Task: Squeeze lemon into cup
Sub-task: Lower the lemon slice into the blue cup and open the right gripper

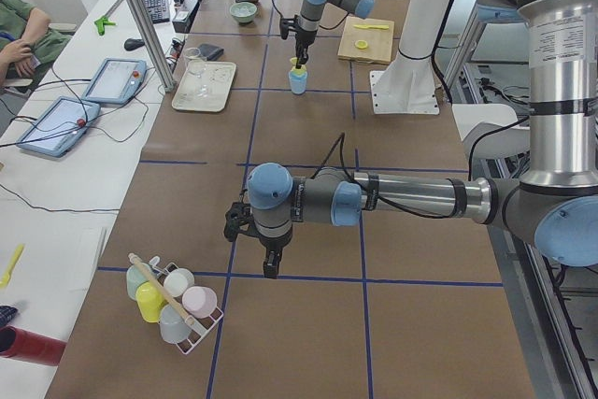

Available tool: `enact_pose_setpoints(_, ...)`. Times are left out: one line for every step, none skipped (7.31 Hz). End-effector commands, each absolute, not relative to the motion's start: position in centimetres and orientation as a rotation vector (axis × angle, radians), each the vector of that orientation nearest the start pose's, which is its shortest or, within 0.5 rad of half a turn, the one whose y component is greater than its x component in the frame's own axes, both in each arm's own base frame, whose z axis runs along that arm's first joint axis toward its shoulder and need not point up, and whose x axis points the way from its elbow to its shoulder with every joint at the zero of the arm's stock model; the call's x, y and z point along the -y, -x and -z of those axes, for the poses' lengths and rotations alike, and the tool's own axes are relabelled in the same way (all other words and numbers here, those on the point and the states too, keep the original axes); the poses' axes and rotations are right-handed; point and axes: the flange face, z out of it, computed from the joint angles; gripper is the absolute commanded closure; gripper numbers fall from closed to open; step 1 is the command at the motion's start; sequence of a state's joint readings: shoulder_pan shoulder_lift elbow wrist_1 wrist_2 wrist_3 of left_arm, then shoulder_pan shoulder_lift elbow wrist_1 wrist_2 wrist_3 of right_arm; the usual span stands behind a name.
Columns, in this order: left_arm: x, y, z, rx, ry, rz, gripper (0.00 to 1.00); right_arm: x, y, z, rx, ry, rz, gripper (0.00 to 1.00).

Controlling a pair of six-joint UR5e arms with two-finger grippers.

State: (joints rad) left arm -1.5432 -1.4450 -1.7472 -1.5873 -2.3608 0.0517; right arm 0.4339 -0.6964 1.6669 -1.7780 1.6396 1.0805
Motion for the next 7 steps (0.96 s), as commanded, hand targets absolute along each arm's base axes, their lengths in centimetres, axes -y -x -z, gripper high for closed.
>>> enact_pose_setpoints(44.41,5.03,-62.69,-0.789,-0.073,-0.101,0.0,40.39,57.27,-11.61,0.71,-0.281,0.08,1.0)
enact_pose_setpoints(44.42,5.03,-62.62,-0.789,-0.074,-0.101,0.0,40.39,57.27,-11.61,0.71,-0.281,0.08,0.58)
enact_pose_setpoints(44.42,5.03,-62.62,-0.789,-0.075,-0.101,0.0,40.33,57.32,-11.61,0.709,-0.283,0.08,0.16)
enact_pose_setpoints(44.42,5.03,-62.54,-0.789,-0.076,-0.102,0.0,40.22,57.34,-11.66,0.709,-0.282,0.081,0.01)
enact_pose_setpoints(44.43,5.03,-62.52,-0.789,-0.077,-0.103,0.0,40.2,57.3,-11.61,0.71,-0.283,0.081,0.0)
enact_pose_setpoints(44.44,5.03,-62.45,-0.789,-0.079,-0.103,0.0,40.19,57.3,-11.61,0.711,-0.282,0.082,0.0)
enact_pose_setpoints(44.5,5.03,-62.46,-0.789,-0.079,-0.103,0.0,40.08,57.19,-11.44,0.717,-0.28,0.084,0.0)
